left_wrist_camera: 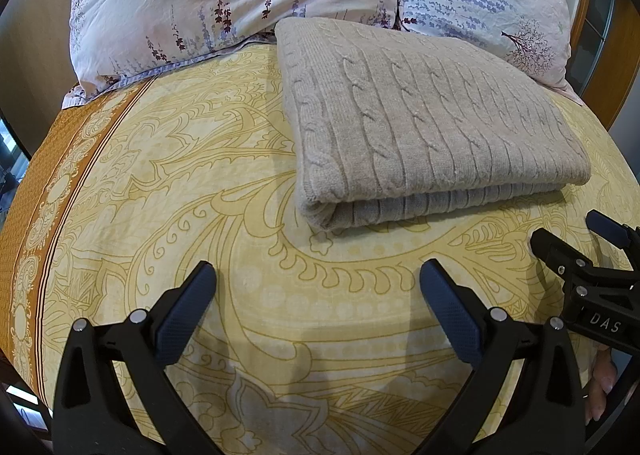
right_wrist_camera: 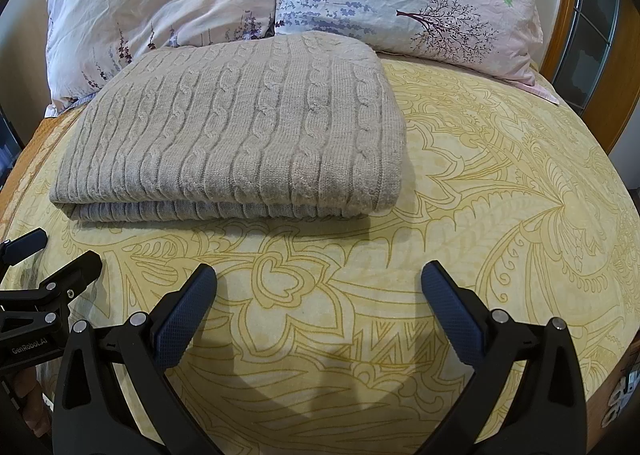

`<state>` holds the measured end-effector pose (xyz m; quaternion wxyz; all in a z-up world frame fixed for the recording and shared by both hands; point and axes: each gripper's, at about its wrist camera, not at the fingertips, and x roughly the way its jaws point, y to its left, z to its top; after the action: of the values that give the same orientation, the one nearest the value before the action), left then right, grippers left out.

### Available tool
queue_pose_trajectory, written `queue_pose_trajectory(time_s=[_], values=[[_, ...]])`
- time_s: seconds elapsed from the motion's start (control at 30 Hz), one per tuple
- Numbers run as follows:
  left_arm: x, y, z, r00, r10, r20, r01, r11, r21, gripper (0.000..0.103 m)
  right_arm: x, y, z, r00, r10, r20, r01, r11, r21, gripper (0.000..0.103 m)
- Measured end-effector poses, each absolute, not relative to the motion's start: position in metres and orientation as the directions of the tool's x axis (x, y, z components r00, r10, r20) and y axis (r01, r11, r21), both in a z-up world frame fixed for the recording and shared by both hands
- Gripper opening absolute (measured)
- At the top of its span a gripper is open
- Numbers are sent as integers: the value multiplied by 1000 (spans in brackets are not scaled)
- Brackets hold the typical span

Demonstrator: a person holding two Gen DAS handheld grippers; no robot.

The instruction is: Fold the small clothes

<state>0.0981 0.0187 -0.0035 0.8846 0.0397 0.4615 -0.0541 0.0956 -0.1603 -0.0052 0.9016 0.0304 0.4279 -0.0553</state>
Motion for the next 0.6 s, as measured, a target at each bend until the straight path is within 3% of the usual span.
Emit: queue_pose_trajectory(time_s=[0.6], values=[[101, 19, -4, 550, -53, -833, 123, 992, 18, 101, 95, -160, -5, 628, -73, -775, 124, 992, 7, 102]])
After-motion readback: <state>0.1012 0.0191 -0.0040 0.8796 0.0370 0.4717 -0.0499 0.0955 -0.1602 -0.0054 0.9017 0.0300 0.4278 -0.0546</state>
